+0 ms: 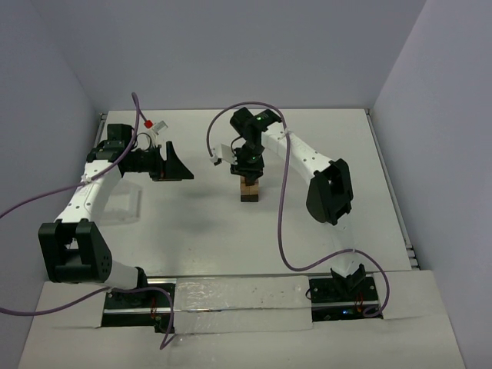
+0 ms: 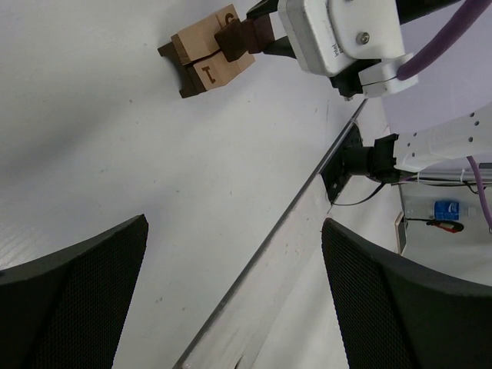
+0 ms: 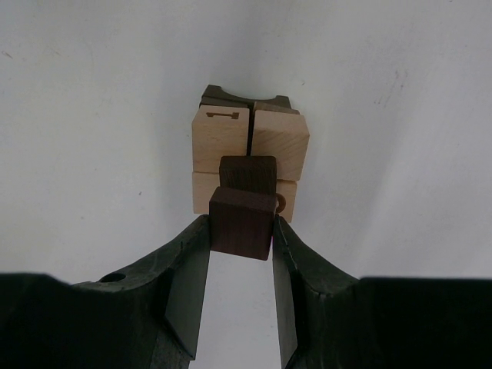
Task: Build the wood block tower
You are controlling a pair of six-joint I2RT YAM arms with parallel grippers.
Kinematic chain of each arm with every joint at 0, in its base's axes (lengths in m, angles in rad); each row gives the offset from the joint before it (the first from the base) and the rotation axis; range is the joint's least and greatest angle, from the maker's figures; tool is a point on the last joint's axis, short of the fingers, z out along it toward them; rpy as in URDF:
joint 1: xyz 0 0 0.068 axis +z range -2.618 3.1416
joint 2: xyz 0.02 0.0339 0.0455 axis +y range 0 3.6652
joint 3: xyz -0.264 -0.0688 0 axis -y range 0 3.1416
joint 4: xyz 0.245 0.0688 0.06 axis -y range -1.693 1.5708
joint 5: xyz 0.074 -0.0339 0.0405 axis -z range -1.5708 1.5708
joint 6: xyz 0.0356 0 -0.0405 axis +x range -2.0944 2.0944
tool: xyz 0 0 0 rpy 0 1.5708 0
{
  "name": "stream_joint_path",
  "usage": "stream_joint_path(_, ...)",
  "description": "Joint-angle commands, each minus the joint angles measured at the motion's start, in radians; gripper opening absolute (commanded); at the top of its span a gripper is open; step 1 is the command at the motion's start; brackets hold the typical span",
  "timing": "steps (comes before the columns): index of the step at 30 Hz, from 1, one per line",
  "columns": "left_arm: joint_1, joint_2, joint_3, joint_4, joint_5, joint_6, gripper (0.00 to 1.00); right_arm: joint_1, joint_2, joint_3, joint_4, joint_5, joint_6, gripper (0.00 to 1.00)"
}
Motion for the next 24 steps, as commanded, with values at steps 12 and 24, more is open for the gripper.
stream_joint_path(12,0.005,0.008,0.047,-0.003,0.038,0.027,0.99,-0.003,0.022,0.058,-0.027,-0.004,-0.018,0.10)
stream_joint_path(24,0.005,0.025,0.059,-0.017,0.041,0.036,0.99,0.004,0.033,0.072,-0.031,0.002,-0.018,0.15)
